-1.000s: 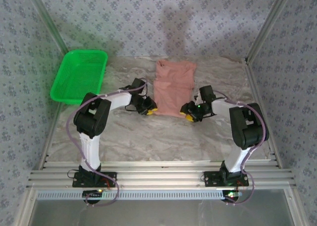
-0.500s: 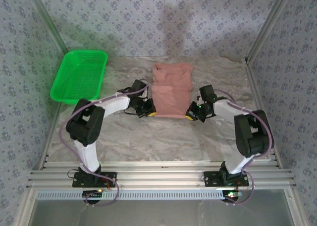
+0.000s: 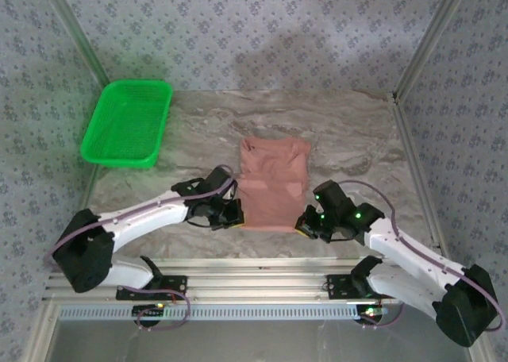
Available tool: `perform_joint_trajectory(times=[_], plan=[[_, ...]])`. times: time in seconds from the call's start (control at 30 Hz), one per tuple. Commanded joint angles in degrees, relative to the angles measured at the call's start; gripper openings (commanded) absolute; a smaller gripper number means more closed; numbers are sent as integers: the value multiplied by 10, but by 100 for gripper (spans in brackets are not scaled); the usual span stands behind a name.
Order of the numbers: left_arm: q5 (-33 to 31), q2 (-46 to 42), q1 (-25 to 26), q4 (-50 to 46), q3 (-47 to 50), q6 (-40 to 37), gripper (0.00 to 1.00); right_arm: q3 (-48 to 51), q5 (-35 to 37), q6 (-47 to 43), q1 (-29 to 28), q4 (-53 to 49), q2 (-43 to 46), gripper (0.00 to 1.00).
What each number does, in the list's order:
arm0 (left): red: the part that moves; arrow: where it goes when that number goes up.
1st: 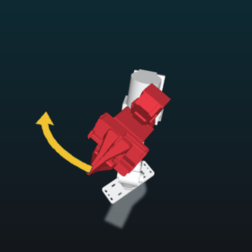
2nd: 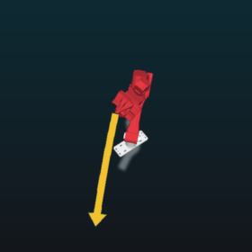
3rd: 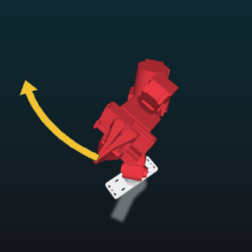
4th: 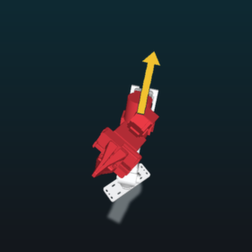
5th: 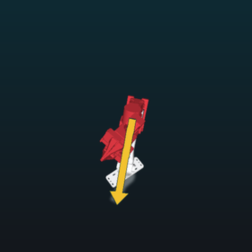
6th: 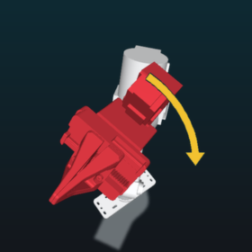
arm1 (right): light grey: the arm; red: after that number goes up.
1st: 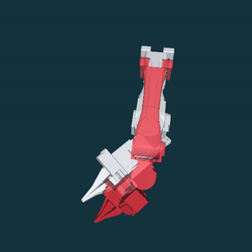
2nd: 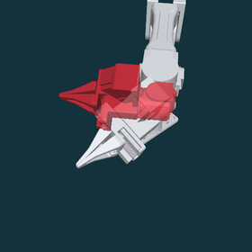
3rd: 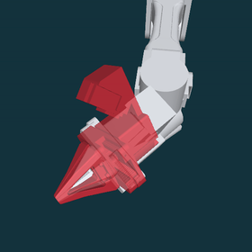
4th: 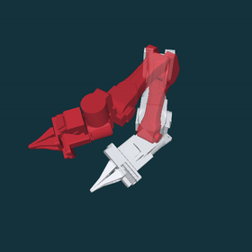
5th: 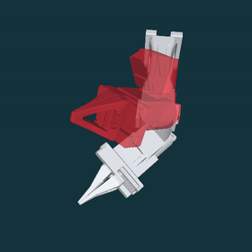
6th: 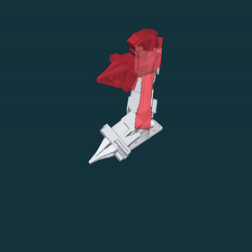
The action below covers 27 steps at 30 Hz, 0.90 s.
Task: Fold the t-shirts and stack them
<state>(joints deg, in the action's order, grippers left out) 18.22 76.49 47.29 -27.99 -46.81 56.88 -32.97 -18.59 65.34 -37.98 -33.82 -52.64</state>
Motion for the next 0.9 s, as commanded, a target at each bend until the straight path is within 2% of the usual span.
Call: perform_joint_trajectory(times=[0.0, 0.3, 0.57, 0.87], plan=[[-16, -38, -7, -45, -24, 16, 0, -60, 38, 21, -6, -76, -6, 0], [52, 2, -87, -66, -134, -30, 0, -237, 13, -113, 81, -124, -123, 0], [124, 91, -175, -72, -237, -82, 0, -349, -25, -209, 163, -129, -249, 0], [167, 212, -225, -87, -362, -121, 0, -447, -43, -271, 227, -136, -357, 0]])
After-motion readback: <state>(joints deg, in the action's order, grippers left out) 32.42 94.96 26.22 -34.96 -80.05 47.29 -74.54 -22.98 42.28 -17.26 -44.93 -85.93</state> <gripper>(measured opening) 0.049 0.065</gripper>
